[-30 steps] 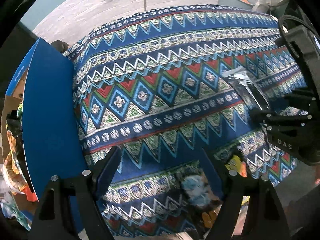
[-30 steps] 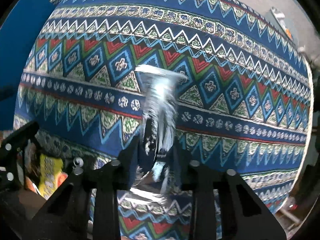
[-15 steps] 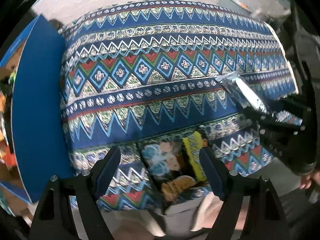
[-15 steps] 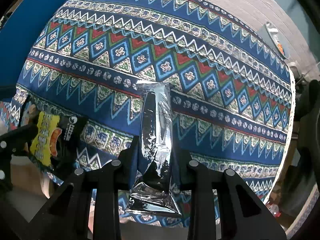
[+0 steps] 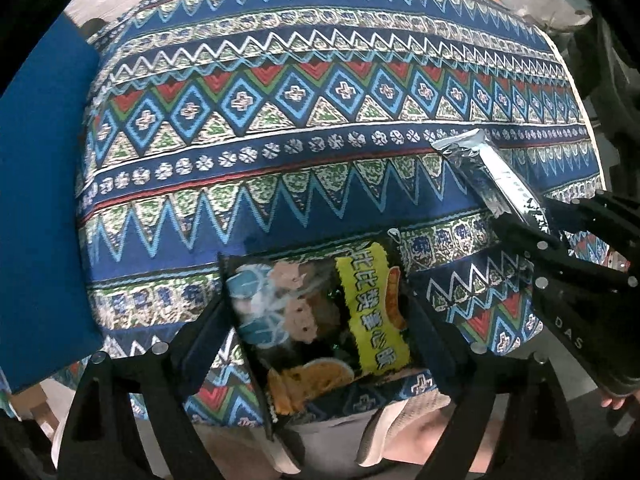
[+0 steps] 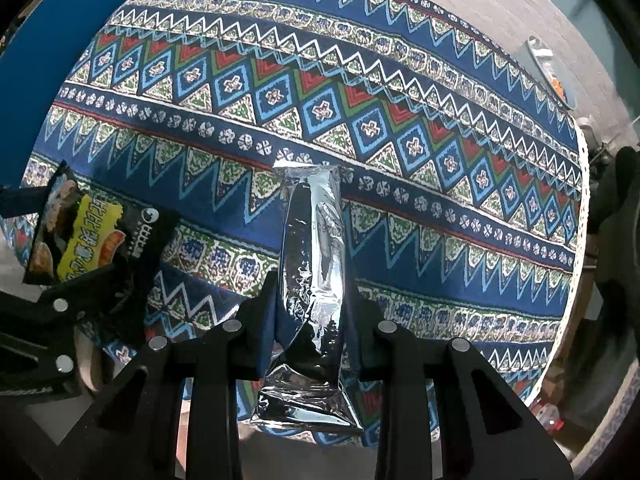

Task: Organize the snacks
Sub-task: 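Grasp the silver foil pack with right tool while left tool grasps black cartoon bag, then carry both snacks over the box and open both tools to drop them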

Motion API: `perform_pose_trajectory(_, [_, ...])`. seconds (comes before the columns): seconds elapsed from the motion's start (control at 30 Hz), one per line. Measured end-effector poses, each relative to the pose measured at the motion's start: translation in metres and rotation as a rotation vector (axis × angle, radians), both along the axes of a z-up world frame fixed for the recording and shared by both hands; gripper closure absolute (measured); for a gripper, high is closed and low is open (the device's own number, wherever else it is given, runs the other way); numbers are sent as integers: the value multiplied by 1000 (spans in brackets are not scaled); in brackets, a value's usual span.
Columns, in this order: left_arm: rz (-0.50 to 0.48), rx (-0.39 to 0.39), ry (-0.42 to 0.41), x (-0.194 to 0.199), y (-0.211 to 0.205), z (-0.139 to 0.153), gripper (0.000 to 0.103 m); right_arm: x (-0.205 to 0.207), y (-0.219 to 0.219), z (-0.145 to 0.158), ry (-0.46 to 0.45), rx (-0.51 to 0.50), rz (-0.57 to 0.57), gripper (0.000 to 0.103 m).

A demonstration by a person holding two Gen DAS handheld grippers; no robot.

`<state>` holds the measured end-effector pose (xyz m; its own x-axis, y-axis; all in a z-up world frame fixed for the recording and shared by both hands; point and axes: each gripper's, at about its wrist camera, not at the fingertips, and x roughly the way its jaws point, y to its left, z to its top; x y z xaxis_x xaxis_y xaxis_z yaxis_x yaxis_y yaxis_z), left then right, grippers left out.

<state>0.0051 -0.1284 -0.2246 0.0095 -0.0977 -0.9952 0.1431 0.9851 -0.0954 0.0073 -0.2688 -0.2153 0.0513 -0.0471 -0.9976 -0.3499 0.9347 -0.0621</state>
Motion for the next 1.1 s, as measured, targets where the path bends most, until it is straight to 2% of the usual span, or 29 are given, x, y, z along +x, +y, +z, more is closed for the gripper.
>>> perform_pose_trajectory(0.23, [-43,-7,-26,1,-5,-10,16,-4,-5,-7,4,10,-12,75])
perform_pose_trajectory(0.37, [-74,-43,-24,9,-12,-10,36,10,-5,-10,4,16,-17,75])
perform_pose_trajectory(0.57, [-94,-24,-56,16,-15,-1,41,16,-3,-4,-4,23,-21,75])
perform_pose_trajectory(0.83, [-84,15,-117,24,3,15,42,23,3,15,-27,34,-32,75])
perform_pose_trajectory(1.1, [-103,80,-212,35,25,39,42,44,12,43,-67,52,-39,75])
